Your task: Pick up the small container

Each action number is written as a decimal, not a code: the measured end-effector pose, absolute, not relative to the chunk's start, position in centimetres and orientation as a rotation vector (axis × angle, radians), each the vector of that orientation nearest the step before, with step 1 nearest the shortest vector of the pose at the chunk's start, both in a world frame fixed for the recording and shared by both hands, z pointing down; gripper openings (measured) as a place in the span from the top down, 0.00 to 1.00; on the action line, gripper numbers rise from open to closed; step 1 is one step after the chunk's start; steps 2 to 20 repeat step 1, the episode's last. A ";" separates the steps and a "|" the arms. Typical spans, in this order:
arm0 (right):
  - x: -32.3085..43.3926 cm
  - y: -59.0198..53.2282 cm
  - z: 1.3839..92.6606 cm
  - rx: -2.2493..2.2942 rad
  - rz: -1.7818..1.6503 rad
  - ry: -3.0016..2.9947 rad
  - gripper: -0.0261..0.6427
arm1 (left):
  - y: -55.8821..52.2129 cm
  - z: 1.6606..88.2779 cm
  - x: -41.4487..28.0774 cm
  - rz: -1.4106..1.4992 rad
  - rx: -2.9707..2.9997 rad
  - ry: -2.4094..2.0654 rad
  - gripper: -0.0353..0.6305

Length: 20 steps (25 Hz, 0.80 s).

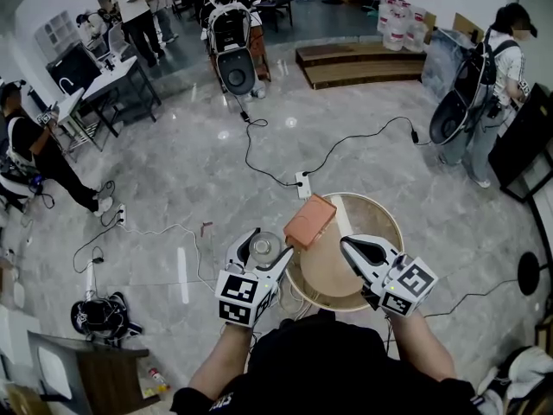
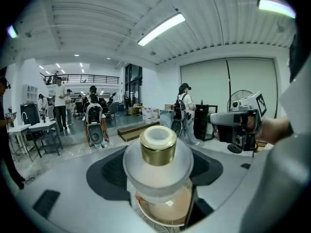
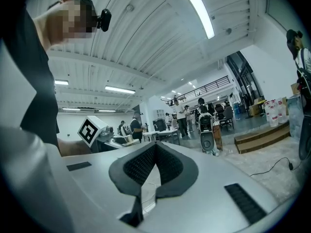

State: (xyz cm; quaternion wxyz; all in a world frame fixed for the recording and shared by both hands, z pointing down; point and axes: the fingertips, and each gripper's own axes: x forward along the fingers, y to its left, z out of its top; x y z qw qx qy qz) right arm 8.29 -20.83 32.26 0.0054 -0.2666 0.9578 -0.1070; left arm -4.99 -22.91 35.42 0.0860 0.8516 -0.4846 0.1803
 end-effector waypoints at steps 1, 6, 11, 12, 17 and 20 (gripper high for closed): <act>8.1 -20.7 32.3 -0.831 -0.330 3.000 0.94 | -22.8 35.5 -5.2 0.536 2.538 -1.448 0.44; 8.1 -20.7 32.3 -0.831 -0.330 3.000 0.94 | -22.8 35.5 -5.2 0.536 2.538 -1.448 0.44; 8.1 -20.7 32.3 -0.831 -0.330 3.000 0.94 | -22.8 35.5 -5.2 0.536 2.538 -1.448 0.44; 8.1 -20.7 32.3 -0.831 -0.330 3.000 0.94 | -22.8 35.5 -5.2 0.536 2.538 -1.448 0.44; 8.1 -20.7 32.3 -0.831 -0.330 3.000 0.94 | -22.8 35.5 -5.2 0.536 2.538 -1.448 0.44; 8.1 -20.7 32.3 -0.831 -0.330 3.000 0.94 | -22.8 35.5 -5.2 0.536 2.538 -1.448 0.44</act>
